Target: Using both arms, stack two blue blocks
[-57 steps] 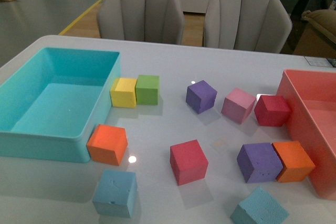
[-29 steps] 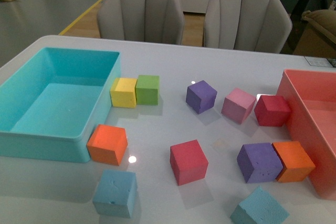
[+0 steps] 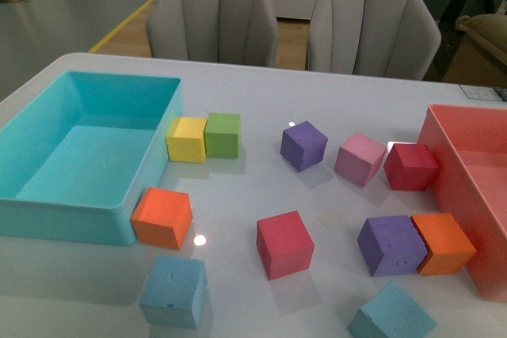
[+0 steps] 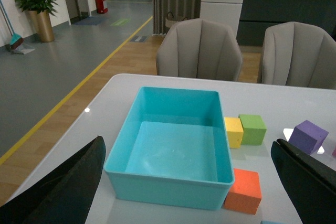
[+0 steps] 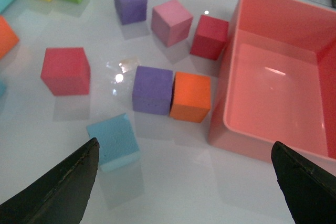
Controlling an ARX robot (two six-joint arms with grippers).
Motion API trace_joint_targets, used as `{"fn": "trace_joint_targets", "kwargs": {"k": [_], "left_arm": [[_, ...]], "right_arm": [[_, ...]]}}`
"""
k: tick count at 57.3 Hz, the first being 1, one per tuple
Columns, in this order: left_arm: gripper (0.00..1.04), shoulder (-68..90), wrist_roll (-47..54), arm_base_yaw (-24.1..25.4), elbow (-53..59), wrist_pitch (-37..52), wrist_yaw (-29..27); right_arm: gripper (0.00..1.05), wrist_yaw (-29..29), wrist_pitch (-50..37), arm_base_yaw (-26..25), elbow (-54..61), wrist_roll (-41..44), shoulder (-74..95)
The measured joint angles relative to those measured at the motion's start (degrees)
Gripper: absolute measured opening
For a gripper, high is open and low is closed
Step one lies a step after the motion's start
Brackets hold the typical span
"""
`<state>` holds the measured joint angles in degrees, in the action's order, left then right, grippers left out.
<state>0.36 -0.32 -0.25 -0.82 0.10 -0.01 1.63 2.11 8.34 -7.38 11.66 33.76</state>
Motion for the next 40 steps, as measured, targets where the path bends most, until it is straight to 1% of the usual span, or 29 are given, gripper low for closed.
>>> {"fn": "trace_joint_targets", "kwargs": {"k": [5, 8, 11, 14, 18, 25, 32, 40], "left_arm": [[0.96, 0.0, -0.02, 0.0, 0.0, 0.0, 0.0], [0.96, 0.0, 0.0, 0.0, 0.0, 0.0, 0.0], [0.96, 0.0, 0.0, 0.0, 0.0, 0.0, 0.0], [0.96, 0.0, 0.0, 0.0, 0.0, 0.0, 0.0], [0.96, 0.0, 0.0, 0.0, 0.0, 0.0, 0.0], [0.96, 0.0, 0.0, 0.0, 0.0, 0.0, 0.0], [0.96, 0.0, 0.0, 0.0, 0.0, 0.0, 0.0], [0.96, 0.0, 0.0, 0.0, 0.0, 0.0, 0.0]], "right_arm": [[0.96, -0.79, -4.79, 3.15, -1.99, 3.54, 11.02], [0.96, -1.73, -7.67, 5.57, -4.68, 5.51, 21.11], [0.96, -3.21, -8.48, 7.02, -7.41, 6.29, 29.44], [0.96, -3.41, -8.98, 7.87, -9.84, 7.04, 36.17], [0.96, -3.28, -8.66, 8.48, -12.96, 7.89, 43.8], [0.96, -1.38, -7.56, 9.2, -18.86, 8.98, 57.09], [0.96, 0.11, -6.19, 9.92, -23.1, 9.29, 65.55], [0.96, 0.74, -5.2, 10.84, -26.56, 9.4, 71.36]]}}
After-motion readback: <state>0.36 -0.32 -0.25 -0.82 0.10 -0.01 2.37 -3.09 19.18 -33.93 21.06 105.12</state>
